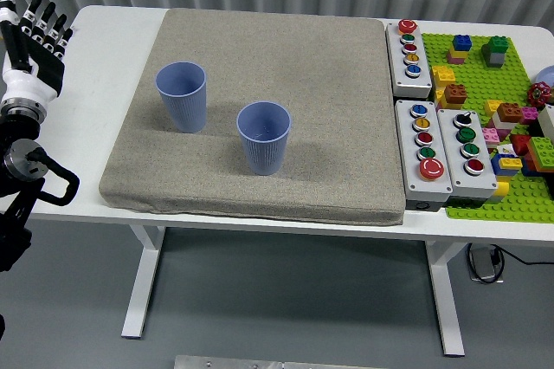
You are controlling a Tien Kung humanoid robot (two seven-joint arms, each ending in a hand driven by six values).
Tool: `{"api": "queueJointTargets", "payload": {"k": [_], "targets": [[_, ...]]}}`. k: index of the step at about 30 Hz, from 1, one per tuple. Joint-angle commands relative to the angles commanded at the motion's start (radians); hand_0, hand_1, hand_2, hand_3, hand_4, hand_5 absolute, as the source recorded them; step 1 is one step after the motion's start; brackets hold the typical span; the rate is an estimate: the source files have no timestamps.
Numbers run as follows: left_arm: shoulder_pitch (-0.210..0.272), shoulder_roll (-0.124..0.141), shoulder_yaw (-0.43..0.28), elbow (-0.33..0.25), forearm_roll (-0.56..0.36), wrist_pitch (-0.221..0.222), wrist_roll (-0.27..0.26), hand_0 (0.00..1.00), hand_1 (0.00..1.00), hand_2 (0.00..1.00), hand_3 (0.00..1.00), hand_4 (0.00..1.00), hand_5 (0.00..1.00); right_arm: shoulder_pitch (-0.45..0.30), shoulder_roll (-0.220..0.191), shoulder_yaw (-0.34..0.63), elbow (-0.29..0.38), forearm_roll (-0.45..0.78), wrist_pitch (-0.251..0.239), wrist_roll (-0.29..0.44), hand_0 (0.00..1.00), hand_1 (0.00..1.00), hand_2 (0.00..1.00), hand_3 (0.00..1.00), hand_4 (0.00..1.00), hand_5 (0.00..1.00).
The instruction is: Pick cup pour cup place
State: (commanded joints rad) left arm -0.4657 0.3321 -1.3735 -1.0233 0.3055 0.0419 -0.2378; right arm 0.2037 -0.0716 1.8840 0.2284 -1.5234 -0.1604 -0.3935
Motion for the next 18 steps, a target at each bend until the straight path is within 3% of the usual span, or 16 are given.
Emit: {"api": "queueJointTargets", "payload": {"k": [5,18], "targets": [[0.002,0.002,-0.013,0.012,-0.048,-0.001,0.0,0.952,0.924,0.989,0.988,0.816,0.998,-0.002,0.001,0.001,0.001,-0.003,0.0,-0.001,0.694,0.668,0.607,0.611,0.002,0.3],[0.022,0.0,-0.013,-0.002,-0.009,0.012,0.001,0.948,0.925,0.988,0.985,0.809,0.998,-0.017,0.006,0.006,0.003,-0.006,-0.007,-0.004,0.695,0.668,0.607,0.612,0.002,0.296]]}}
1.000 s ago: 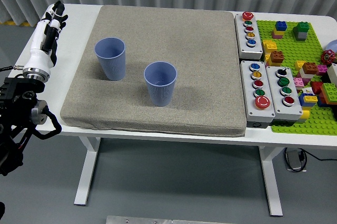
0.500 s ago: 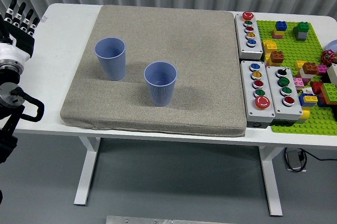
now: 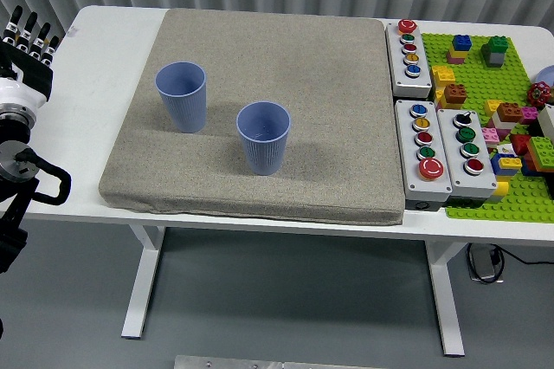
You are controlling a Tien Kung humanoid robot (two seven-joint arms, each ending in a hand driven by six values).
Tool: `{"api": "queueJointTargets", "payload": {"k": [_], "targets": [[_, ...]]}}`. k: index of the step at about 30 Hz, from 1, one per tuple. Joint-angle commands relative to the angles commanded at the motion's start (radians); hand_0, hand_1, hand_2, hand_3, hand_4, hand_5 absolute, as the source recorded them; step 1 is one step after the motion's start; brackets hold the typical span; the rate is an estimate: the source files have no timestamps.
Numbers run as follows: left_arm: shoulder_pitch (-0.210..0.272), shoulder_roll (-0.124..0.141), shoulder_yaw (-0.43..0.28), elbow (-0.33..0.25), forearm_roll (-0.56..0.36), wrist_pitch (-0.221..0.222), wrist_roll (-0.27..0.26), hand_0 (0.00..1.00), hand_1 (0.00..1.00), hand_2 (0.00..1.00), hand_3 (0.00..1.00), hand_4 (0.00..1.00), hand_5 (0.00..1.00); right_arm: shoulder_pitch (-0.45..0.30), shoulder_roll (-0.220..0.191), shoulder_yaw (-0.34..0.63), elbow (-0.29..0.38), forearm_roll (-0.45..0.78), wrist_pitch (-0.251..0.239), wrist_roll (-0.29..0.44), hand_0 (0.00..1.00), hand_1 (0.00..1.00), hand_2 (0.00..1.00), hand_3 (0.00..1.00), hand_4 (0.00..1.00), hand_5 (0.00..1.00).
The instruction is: Pick cup pour cup place
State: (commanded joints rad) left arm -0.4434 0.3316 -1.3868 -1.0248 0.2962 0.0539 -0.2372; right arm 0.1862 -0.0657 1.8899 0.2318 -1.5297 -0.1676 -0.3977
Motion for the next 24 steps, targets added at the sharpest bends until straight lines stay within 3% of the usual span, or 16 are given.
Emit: {"api": "queueJointTargets", "payload": {"k": [24], "targets": [[-0.013,-0.027,-0.022,0.001,0.056,0.019,0.012,0.945,0.924,0.985,0.973,0.826,0.998,0.006,-0.003,0.003,-0.002,0.029,-0.014,0.011,0.694,0.667,0.609,0.612,0.002,0.294]]}}
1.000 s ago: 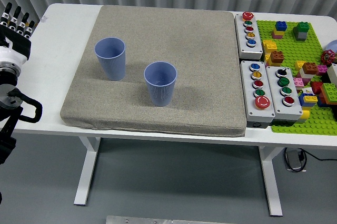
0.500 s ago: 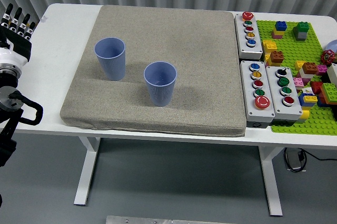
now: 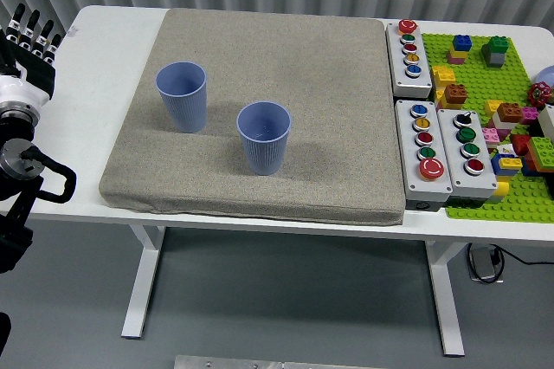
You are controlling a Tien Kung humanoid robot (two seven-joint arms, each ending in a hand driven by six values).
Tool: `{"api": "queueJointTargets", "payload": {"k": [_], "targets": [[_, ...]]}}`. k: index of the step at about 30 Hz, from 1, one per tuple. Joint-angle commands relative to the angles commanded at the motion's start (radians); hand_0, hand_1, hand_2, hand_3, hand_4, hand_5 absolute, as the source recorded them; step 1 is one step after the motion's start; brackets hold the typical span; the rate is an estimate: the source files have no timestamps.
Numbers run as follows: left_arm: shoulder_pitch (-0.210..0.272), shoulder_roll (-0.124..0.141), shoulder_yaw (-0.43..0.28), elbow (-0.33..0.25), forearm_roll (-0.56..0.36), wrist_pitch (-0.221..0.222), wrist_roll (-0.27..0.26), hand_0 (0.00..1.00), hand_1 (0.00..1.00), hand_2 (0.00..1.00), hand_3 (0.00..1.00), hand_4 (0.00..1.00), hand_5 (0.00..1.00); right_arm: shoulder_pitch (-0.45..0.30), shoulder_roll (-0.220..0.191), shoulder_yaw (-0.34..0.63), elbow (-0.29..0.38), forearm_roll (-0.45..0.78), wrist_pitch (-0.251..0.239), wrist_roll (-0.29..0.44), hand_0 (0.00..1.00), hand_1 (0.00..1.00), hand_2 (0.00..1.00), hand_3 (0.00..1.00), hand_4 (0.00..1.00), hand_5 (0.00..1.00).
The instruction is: Pick cup pour cup place
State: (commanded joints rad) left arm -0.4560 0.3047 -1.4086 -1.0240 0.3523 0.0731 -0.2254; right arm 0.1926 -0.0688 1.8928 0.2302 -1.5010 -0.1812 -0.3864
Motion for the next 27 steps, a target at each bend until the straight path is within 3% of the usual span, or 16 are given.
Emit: {"api": "queueJointTargets", "payload": {"k": [8,9,27], "targets": [[0.023,-0.001,-0.005,-0.008,0.006,-0.001,0.005,0.943,0.923,0.984,0.973,0.82,0.998,-0.015,0.002,0.005,0.001,-0.007,-0.002,0.0,0.694,0.668,0.61,0.612,0.002,0.296],[0.023,-0.001,-0.007,-0.008,0.01,-0.001,0.004,0.943,0.922,0.984,0.975,0.854,0.998,-0.016,0.002,0.005,0.001,-0.005,-0.003,0.001,0.694,0.668,0.61,0.612,0.002,0.299],[0.021,-0.004,-0.021,-0.022,0.027,0.003,0.007,0.94,0.92,0.979,0.978,0.85,0.998,-0.013,0.002,-0.011,-0.002,0.044,-0.02,0.011,0.693,0.668,0.61,0.612,0.002,0.307]]}}
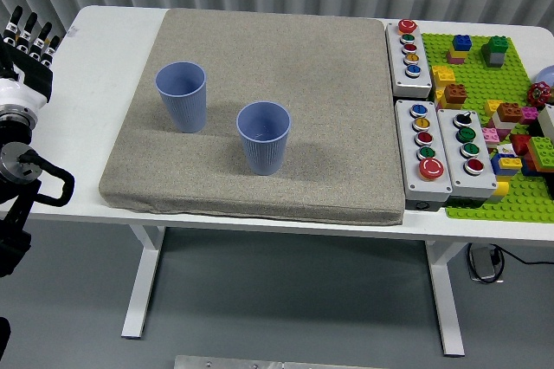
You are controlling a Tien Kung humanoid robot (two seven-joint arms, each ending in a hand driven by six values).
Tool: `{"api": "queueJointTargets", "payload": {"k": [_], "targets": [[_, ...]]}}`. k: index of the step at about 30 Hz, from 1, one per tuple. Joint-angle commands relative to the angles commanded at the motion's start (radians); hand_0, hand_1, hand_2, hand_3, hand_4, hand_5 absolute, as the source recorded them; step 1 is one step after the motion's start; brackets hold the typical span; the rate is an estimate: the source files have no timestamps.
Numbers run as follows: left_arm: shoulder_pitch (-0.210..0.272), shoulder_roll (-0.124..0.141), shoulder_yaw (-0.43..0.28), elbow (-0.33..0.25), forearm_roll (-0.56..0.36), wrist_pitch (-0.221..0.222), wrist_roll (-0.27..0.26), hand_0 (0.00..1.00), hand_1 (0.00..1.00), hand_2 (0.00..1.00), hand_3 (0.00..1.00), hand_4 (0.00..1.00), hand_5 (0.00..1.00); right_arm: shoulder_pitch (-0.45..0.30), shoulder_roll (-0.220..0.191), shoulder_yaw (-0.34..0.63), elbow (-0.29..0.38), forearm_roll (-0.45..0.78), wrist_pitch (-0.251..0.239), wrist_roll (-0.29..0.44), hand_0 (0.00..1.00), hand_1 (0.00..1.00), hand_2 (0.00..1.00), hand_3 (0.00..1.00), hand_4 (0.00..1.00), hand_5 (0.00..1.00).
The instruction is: Pick cup pour cup place
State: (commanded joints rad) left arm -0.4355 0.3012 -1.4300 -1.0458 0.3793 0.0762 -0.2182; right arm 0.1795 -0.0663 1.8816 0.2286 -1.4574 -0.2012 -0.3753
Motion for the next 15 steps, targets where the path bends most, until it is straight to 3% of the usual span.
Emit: {"api": "queueJointTargets", "payload": {"k": [15], "targets": [[0.012,-0.005,0.003,0.006,0.007,0.005,-0.003,0.94,0.916,0.977,0.978,0.87,0.998,-0.006,-0.001,-0.006,0.001,0.002,0.004,-0.005,0.694,0.667,0.611,0.612,0.002,0.316]]}}
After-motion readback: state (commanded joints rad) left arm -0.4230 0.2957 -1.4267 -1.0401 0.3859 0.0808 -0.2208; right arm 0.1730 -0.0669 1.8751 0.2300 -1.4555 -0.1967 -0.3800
